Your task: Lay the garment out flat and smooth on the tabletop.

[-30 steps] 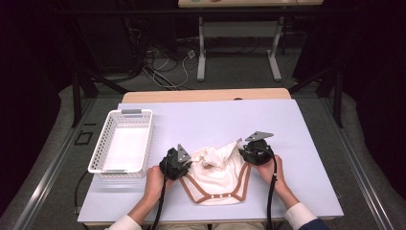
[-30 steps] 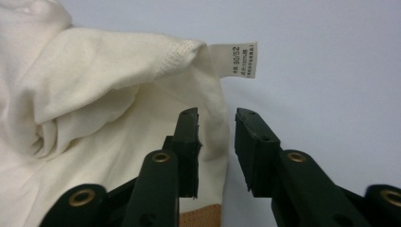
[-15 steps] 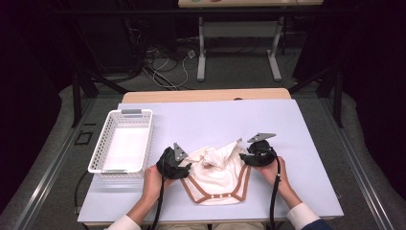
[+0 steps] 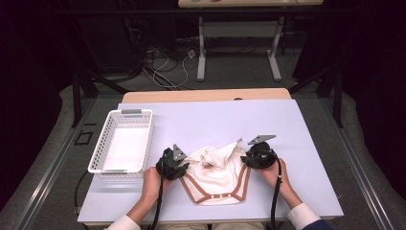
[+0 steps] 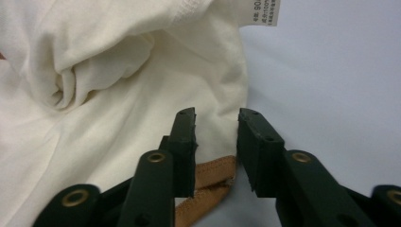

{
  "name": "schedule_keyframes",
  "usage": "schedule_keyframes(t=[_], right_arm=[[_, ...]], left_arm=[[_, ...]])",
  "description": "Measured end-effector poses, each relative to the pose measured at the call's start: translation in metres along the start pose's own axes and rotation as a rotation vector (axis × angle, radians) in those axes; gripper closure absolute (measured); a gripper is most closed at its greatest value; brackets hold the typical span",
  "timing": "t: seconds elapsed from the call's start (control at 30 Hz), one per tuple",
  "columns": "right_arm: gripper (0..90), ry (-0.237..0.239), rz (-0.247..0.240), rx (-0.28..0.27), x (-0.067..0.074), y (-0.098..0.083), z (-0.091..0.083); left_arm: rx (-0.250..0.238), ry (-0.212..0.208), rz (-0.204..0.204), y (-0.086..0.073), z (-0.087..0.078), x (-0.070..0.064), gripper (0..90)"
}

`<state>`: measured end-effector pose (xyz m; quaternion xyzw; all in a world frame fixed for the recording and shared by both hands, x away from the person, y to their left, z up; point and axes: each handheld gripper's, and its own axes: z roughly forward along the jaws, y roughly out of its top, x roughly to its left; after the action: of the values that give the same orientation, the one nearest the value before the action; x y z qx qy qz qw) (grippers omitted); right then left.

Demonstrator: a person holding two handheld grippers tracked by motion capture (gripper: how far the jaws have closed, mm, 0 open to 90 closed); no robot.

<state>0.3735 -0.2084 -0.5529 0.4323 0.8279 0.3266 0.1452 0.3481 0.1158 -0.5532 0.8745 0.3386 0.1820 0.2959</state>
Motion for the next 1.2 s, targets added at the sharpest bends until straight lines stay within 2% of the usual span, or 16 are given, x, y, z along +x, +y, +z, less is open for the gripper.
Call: schedule_keyframes(t=[0.1, 0.2, 0.37, 0.43, 0.47, 0.6, 0.67, 0.7, 0.73, 0.8, 0.83, 0.9, 1.03, 1.1, 1.17, 1.2], right_arm=[[78.4, 0.010, 0.011, -0.003, -0.001, 0.000, 0.000], [86.4, 0.002, -0.001, -0.005, -0.001, -0.001, -0.002], [88.0, -0.017, -0.015, 0.004, -0.002, -0.003, -0.006], [88.0, -0.009, -0.007, 0.001, -0.002, -0.004, -0.007], [88.0, -0.011, -0.020, -0.002, -0.003, -0.005, -0.008], [87.7, -0.004, -0.020, -0.001, -0.004, -0.006, -0.013], [86.3, -0.009, -0.019, -0.003, -0.005, -0.006, -0.015], [82.6, -0.009, -0.017, -0.001, -0.005, -0.006, -0.015], [79.0, -0.003, -0.015, -0.014, -0.004, -0.006, -0.013], [73.3, -0.002, -0.013, -0.007, -0.004, -0.006, -0.012], [68.8, 0.001, -0.024, -0.016, -0.004, -0.005, -0.010], [64.5, -0.001, -0.029, -0.030, -0.002, -0.003, -0.010], [58.8, 0.016, -0.057, -0.063, 0.001, 0.000, -0.010], [58.6, 0.022, -0.062, -0.066, 0.005, 0.001, -0.011], [57.2, 0.043, -0.090, -0.081, 0.008, 0.003, -0.011], [55.4, 0.058, -0.089, -0.092, 0.011, 0.004, -0.010]], left_arm=[[-0.004, -0.017, -0.006, -0.001, 0.001, 0.000, 84.7], [0.007, -0.005, 0.016, 0.001, 0.000, -0.003, 87.7], [0.028, 0.009, 0.030, -0.001, -0.006, -0.005, 88.3], [0.024, 0.016, 0.017, -0.004, -0.011, -0.006, 88.3], [0.025, 0.003, 0.007, -0.005, -0.013, -0.005, 88.2], [0.040, 0.003, 0.001, -0.012, -0.020, -0.006, 88.0], [0.050, 0.005, 0.025, -0.011, -0.020, -0.007, 87.4], [0.045, 0.011, 0.023, -0.010, -0.019, -0.008, 85.7], [0.052, 0.021, 0.041, -0.009, -0.019, -0.009, 82.1], [0.051, 0.021, 0.042, -0.007, -0.018, -0.011, 68.1], [0.046, 0.028, 0.050, -0.006, -0.018, -0.012, 58.1], [0.022, 0.039, 0.065, -0.004, -0.019, -0.015, 47.0], [-0.024, 0.025, 0.101, 0.002, -0.020, -0.021, 38.9], [-0.038, 0.015, 0.115, 0.005, -0.020, -0.025, 38.7], [-0.044, 0.010, 0.131, 0.008, -0.017, -0.028, 38.8], [-0.042, 0.005, 0.142, 0.009, -0.016, -0.029, 39.3]])
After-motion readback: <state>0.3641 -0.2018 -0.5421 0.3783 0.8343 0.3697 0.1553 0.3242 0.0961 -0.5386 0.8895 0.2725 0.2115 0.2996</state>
